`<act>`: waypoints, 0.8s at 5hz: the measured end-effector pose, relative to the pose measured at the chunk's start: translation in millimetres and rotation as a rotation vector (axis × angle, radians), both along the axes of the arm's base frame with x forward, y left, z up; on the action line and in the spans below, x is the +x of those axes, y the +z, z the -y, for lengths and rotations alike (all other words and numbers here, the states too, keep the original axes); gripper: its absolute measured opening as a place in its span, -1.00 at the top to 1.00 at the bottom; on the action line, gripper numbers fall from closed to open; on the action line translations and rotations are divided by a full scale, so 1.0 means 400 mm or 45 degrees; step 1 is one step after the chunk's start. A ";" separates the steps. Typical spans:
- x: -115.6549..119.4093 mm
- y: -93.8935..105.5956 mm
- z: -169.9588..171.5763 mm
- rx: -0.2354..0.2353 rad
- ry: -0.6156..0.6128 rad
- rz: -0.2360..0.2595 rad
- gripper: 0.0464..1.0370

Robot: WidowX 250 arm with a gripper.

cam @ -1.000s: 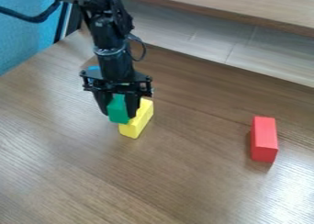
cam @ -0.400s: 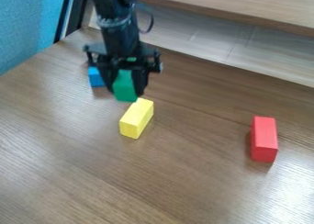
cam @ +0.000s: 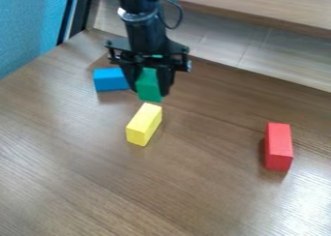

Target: Move the green rectangle to the middle of the table.

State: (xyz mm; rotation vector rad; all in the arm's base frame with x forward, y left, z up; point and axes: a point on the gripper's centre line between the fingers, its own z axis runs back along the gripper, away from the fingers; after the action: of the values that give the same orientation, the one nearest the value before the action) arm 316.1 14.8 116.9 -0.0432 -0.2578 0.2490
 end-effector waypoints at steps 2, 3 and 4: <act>0.050 -0.056 0.112 -0.034 -0.168 -0.048 -0.09; 0.053 -0.077 0.153 -0.031 -0.214 -0.065 -0.09; 0.054 -0.092 0.175 -0.027 -0.236 -0.072 -0.09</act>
State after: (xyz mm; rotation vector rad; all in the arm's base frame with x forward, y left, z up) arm 337.6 -55.2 80.1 -0.0807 -0.1936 0.0686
